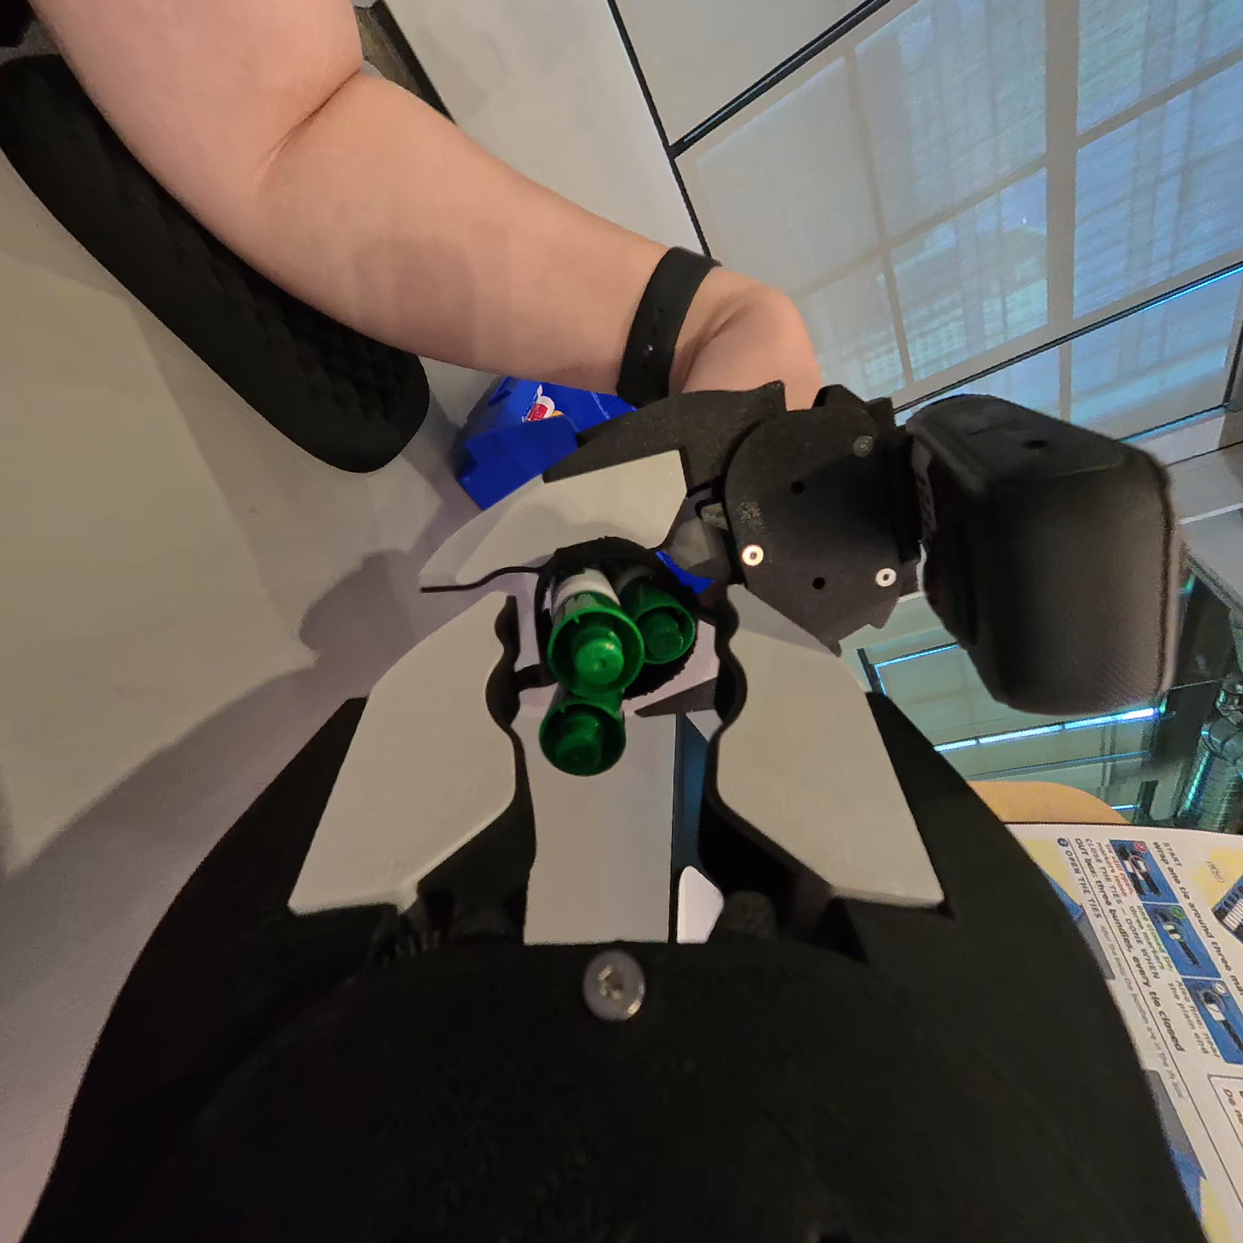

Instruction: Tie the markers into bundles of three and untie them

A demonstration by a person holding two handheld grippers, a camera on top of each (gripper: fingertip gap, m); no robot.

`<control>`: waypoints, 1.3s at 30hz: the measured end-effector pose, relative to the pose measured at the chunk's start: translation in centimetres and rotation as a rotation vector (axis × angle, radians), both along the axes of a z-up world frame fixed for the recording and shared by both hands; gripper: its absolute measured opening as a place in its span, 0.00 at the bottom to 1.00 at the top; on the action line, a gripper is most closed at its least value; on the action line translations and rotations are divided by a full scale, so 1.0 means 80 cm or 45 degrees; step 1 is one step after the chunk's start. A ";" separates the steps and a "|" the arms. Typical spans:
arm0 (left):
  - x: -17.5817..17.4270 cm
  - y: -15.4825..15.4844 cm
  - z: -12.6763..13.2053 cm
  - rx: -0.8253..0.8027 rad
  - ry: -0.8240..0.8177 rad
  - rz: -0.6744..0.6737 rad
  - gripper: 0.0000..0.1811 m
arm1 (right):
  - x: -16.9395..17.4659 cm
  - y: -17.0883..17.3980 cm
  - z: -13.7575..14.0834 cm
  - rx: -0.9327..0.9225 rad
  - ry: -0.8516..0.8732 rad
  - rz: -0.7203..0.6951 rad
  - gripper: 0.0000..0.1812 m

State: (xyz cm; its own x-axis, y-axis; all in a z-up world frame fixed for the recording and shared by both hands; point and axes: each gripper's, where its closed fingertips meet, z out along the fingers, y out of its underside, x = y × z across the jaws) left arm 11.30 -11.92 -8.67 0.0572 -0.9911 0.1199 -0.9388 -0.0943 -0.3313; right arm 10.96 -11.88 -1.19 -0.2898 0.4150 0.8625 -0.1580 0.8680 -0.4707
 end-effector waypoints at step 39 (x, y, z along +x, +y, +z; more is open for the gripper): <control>0.002 0.143 0.049 -0.059 0.097 0.962 0.23 | -0.036 0.017 -0.011 -1.133 0.370 -0.760 0.01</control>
State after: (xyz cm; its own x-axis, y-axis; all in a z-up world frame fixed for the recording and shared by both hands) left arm 11.45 -0.48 -4.71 0.7280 -0.6733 0.1291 -0.6337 -0.7328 -0.2481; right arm 8.10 -10.49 -2.05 0.3280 0.9254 0.1899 -0.0325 0.2120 -0.9767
